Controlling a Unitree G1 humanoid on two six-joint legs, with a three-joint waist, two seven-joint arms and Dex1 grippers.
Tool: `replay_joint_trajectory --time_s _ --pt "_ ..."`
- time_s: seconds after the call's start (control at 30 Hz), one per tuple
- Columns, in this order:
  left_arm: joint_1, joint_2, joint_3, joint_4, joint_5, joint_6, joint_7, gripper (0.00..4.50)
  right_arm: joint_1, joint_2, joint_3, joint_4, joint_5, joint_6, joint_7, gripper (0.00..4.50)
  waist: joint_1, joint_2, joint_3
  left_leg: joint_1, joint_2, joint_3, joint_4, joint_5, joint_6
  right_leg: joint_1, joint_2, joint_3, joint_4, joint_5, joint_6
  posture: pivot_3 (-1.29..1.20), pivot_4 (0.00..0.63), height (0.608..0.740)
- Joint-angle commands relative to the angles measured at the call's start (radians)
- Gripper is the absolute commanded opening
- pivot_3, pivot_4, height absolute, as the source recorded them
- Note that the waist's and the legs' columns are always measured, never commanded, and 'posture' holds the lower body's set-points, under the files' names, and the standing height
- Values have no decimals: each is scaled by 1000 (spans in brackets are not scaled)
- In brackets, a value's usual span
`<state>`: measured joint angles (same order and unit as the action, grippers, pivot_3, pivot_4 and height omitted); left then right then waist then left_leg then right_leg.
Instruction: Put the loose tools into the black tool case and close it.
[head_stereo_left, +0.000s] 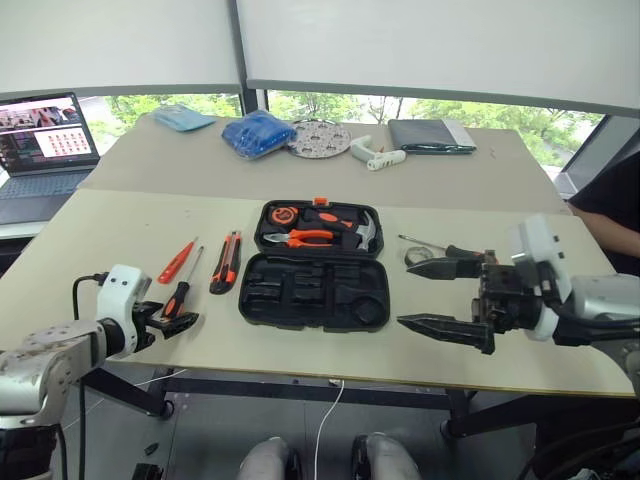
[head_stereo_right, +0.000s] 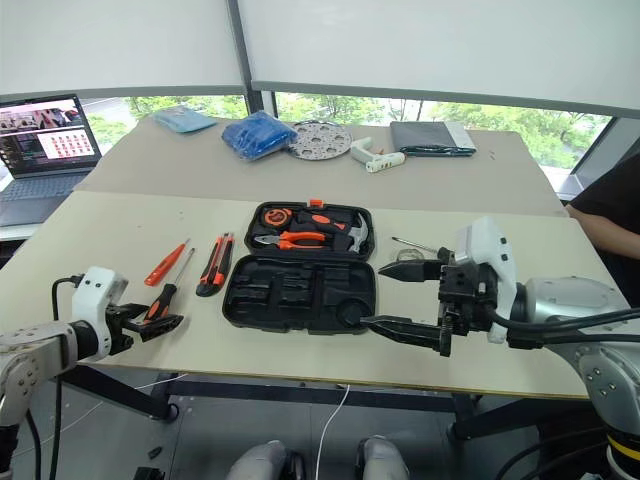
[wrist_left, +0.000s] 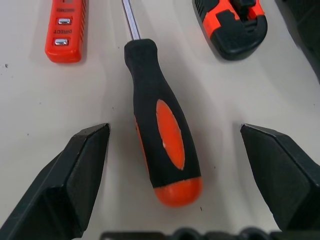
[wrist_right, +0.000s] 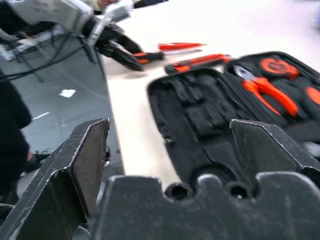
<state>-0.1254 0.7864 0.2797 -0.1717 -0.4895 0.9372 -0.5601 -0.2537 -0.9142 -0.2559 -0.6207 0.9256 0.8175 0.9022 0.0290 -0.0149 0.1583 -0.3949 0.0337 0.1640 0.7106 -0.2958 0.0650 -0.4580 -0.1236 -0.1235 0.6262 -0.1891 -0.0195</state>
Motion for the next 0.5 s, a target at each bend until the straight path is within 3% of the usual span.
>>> replay_joint_trajectory --time_s 0.03,0.13,0.27,0.4,0.5 --pt "-29 -27 -50 115 62 -84 0 3373 11 14 12 -24 -45 -57 -20 4500 7 1 0 1 0 0 0 0 0 1 0 0 0 0 0 0 150 718" --pt "-55 -27 -11 145 41 -137 -45 2339 21 18 15 -19 -65 -73 -23 4500 14 1 -1 2 0 0 0 1 -2 1 -1 0 1 0 0 0 150 718" --pt "-80 23 69 88 -74 -196 -233 933 53 6 5 -21 -68 -75 -13 4500 10 -2 1 -1 0 -1 0 1 -2 -1 -1 0 1 0 0 0 150 718" --pt "-146 120 42 109 -88 -289 -434 889 80 1 -6 -32 -76 -82 -6 4500 9 -6 3 -6 0 -1 1 1 -2 -4 2 -3 0 2 -5 0 150 718" --pt "-307 179 -80 156 -60 -349 -610 889 103 -5 -19 -30 -85 -89 1 4500 12 -6 3 -6 0 -1 1 1 -1 -4 6 -6 -1 1 -3 0 150 718"
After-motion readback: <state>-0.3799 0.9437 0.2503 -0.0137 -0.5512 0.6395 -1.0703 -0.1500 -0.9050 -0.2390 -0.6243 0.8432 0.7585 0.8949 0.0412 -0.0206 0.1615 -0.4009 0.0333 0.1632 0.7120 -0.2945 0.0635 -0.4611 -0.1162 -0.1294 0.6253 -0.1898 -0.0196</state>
